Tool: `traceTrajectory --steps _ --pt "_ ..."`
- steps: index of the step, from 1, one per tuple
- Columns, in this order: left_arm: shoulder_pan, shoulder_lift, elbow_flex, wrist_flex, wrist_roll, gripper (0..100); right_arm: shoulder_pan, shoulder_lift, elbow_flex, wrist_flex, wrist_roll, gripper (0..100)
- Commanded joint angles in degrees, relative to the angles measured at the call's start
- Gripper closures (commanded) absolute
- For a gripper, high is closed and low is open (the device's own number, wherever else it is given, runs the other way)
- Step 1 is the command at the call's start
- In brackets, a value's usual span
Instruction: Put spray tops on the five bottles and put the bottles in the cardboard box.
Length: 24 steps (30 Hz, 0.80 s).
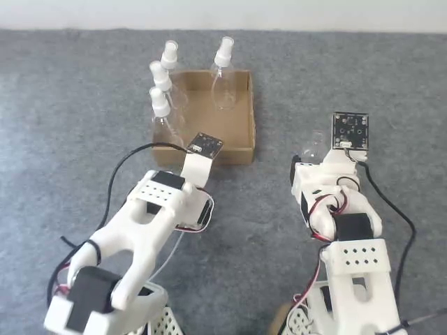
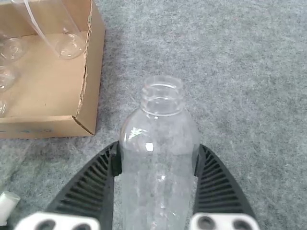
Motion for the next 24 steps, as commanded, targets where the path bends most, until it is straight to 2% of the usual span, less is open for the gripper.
traceTrajectory --steps 1,7,14,20,24 --pt "0.26 5.19 -4.53 3.08 -0.26 90 -0.22 -1.71 -0.70 -1.27 -0.26 91.8" --pt "0.18 10.99 -9.63 6.15 -0.53 87 -0.22 -1.80 -0.70 -1.27 -0.26 91.8" --pt "0.44 10.99 -9.63 5.71 -0.62 98 -0.22 -1.80 -0.70 -1.27 -0.26 91.8" --pt "0.26 10.81 -10.07 6.15 -0.62 99 -0.22 -1.80 -0.70 -1.27 -0.26 91.8" --pt "0.18 6.07 -9.36 6.24 -0.62 99 -0.22 -1.80 -0.70 -1.27 -0.26 92.0"
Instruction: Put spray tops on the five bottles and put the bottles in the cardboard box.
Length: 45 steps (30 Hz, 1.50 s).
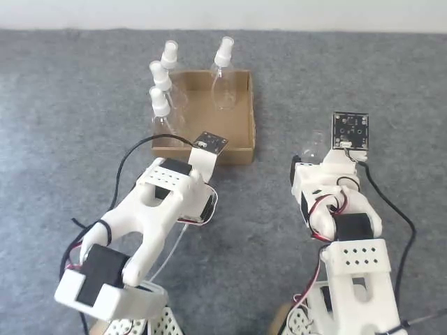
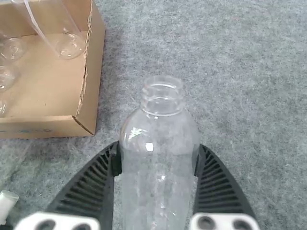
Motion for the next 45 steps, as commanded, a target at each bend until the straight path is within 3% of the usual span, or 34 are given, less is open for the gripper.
traceTrajectory --steps 1,15,31,37,45 --pt "-0.09 -5.89 -0.31 0.79 -0.62 99 -0.22 -1.80 -0.70 -1.27 -0.26 92.0" --pt "-0.09 -27.60 0.84 5.63 -0.53 99 -0.48 -1.80 -0.53 -1.27 -0.26 92.0" --pt "-0.09 -51.08 0.84 5.63 0.00 99 -0.57 -1.80 -0.53 -1.36 -0.26 92.1" --pt "-0.09 -60.04 0.84 5.19 4.92 99 -0.66 -1.89 -0.53 -1.19 -0.26 92.2" --pt "-0.09 -70.68 0.75 1.58 5.10 99 -1.01 -5.05 -0.53 1.45 -0.26 92.2"
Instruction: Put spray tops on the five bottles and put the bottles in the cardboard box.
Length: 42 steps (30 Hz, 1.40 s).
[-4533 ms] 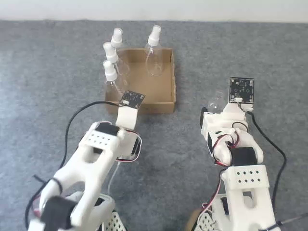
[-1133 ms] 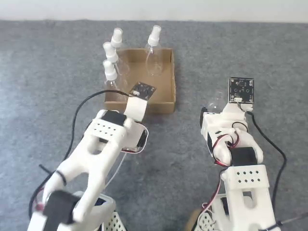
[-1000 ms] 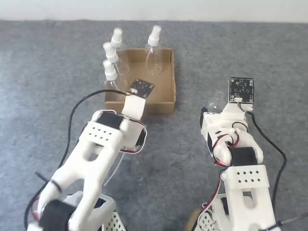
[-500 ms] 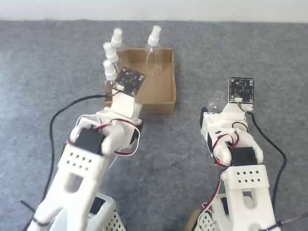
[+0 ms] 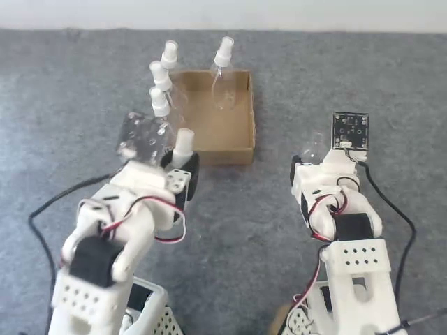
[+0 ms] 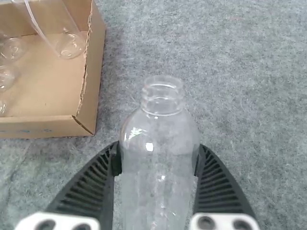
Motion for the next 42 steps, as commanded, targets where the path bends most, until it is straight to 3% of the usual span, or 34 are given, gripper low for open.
traceTrajectory --steps 1,16,19,25,32,42 --pt "-0.09 -6.59 -0.57 -4.31 0.79 99 -1.80 -6.29 -0.44 1.89 -0.26 92.2" --pt "-0.18 -18.20 -0.13 -11.78 5.98 99 -9.89 -15.60 3.96 2.86 2.99 92.2" --pt "-2.46 -20.22 -0.13 -13.27 6.33 99 -11.91 -15.78 3.96 2.86 2.99 92.2" --pt "-8.53 -24.97 1.27 -13.36 14.59 99 -16.92 -15.69 4.04 3.03 2.99 92.2" --pt "-9.14 -33.23 10.51 -18.73 16.35 99 -22.73 -15.69 4.48 2.77 2.99 92.2" --pt "-9.14 -37.27 13.76 -20.57 16.35 99 -29.32 -16.13 12.92 -11.38 3.08 92.0"
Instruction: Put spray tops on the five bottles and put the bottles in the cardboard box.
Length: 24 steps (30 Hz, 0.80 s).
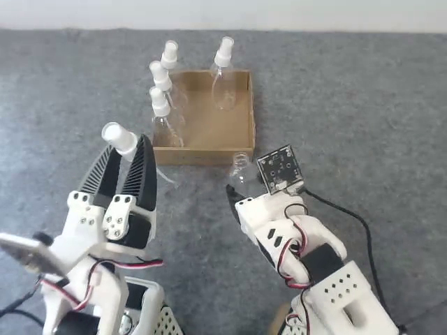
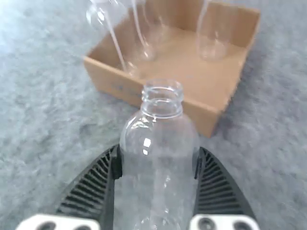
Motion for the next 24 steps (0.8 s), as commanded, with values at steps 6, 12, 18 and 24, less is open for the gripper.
traceTrajectory --steps 6,12,18,24 --pt "-0.18 -0.97 -0.22 -2.11 0.53 99 -5.49 -2.07 4.57 -11.56 1.41 91.9" --pt "-0.18 -0.97 -0.22 -2.11 0.53 99 -7.69 -2.07 8.44 -19.03 3.34 92.2" --pt "-0.18 -0.97 -0.22 -2.11 3.08 99 -11.47 -1.80 11.96 -24.48 6.24 92.2" --pt "-0.18 -0.97 -0.22 -2.11 3.25 99 -14.02 -1.80 14.86 -29.58 6.33 92.2"
